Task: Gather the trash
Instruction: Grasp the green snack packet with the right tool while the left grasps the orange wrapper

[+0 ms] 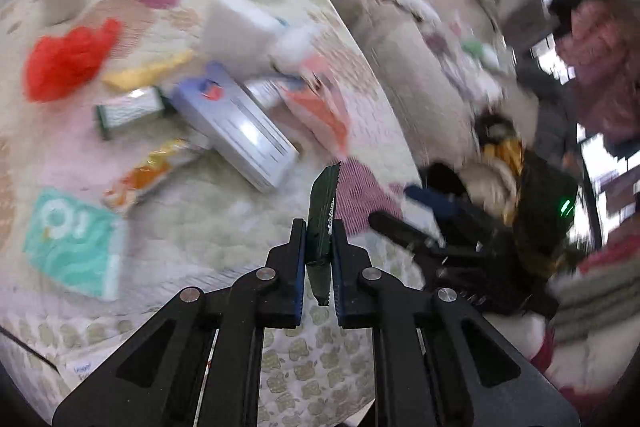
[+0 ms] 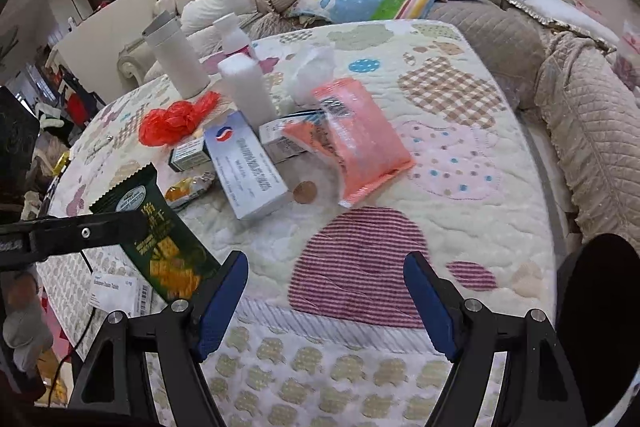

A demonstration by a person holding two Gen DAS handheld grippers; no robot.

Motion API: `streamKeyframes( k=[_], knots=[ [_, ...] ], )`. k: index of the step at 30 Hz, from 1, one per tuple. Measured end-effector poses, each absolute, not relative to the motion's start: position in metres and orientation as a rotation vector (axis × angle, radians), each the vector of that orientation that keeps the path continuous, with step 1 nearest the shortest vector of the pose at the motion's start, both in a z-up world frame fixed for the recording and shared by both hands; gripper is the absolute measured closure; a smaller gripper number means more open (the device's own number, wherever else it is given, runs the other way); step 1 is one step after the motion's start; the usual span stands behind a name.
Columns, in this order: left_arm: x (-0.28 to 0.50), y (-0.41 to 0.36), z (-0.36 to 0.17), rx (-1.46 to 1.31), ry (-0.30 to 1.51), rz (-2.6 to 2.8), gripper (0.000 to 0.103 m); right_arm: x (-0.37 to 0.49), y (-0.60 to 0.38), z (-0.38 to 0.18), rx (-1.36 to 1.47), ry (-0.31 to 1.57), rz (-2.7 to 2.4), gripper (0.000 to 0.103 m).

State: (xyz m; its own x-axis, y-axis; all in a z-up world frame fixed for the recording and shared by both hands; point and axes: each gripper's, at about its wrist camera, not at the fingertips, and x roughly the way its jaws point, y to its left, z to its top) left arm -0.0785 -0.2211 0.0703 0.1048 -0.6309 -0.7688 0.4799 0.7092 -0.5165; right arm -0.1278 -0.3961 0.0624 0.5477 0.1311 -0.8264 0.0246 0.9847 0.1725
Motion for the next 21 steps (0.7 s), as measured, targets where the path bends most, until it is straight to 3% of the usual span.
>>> streamKeyframes(
  k=[5, 9, 21],
  knots=[
    [-0.081, -0.223, 0.059, -0.004, 1.190, -0.714, 0.084, -0.134, -0.396, 0.060, 0.190, 1.015, 0.118, 0.025],
    [-0.079, -0.201, 0.061, 0.018, 1.165, -0.662, 0.067, -0.131, -0.365, 0.047, 0.160, 1.037, 0.227, 0.025],
    [-0.036, -0.174, 0.050, 0.222, 1.078, -0.612, 0.066, -0.110, -0.289, 0.015, -0.176, 1.041, 0.365, 0.025]
  ],
)
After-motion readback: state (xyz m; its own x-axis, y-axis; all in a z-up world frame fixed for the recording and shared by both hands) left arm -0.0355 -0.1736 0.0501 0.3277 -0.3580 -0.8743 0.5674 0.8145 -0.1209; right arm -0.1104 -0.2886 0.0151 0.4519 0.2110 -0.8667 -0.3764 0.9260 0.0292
